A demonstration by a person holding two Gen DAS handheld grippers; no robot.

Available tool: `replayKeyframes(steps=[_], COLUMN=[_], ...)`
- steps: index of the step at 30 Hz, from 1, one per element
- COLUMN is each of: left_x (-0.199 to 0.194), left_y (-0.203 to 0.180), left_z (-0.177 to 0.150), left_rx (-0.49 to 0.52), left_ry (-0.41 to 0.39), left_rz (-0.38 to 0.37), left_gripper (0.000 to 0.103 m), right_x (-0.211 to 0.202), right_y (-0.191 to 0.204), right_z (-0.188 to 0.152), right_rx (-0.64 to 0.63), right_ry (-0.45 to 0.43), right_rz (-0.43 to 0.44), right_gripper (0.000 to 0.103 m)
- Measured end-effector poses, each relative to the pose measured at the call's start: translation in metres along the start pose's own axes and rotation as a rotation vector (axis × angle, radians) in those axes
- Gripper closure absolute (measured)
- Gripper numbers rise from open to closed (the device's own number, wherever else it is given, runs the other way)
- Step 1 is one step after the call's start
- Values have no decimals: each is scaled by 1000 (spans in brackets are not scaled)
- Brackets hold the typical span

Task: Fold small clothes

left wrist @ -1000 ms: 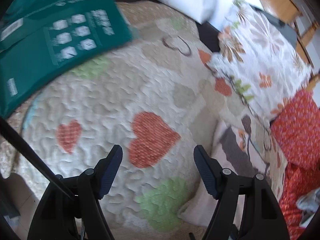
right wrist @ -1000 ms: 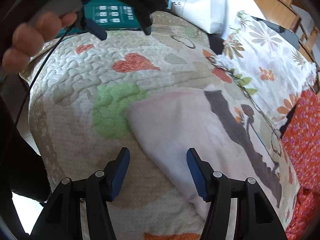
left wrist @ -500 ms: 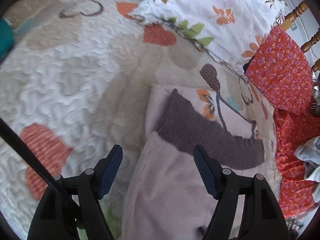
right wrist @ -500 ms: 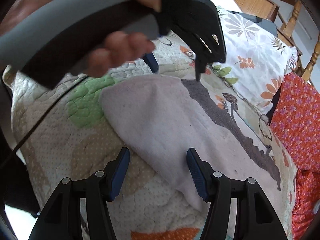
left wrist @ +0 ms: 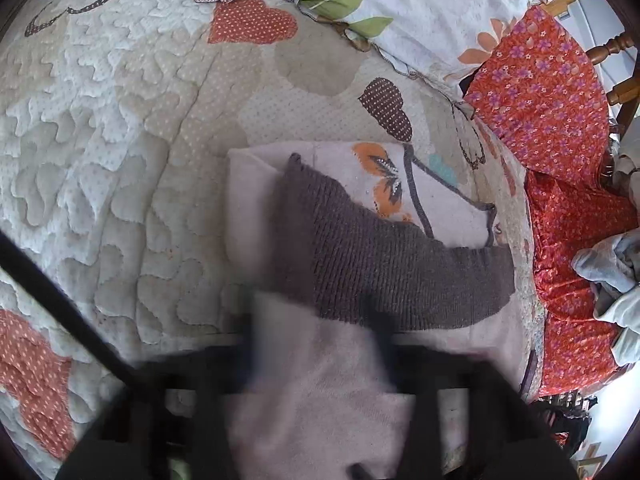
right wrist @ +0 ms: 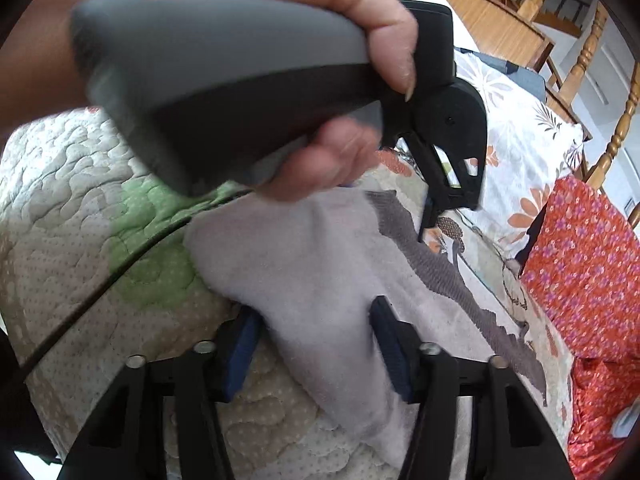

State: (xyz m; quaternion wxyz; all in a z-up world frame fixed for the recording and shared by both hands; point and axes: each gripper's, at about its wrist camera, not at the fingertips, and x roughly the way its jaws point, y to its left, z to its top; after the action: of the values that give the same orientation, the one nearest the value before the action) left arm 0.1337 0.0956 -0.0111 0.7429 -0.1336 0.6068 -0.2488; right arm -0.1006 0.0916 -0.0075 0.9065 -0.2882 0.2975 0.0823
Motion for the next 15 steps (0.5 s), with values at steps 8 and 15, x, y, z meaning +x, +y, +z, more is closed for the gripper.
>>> replayKeyframes(steps=[8,15], left_x=[-35,-48], left_y=[-13,-118], left_z=[-10,-25], left_rx=[-66,100], left_ry=[-157,-170], left_rz=[-102,-100], left_gripper=[94,94], right_x=[-19,-78], right_y=[-15,-77], right_z=[-2,-28], right_rx=[73,148], right_ry=[-13,-73], right_rz=[-2,-79], right_gripper=[87,87])
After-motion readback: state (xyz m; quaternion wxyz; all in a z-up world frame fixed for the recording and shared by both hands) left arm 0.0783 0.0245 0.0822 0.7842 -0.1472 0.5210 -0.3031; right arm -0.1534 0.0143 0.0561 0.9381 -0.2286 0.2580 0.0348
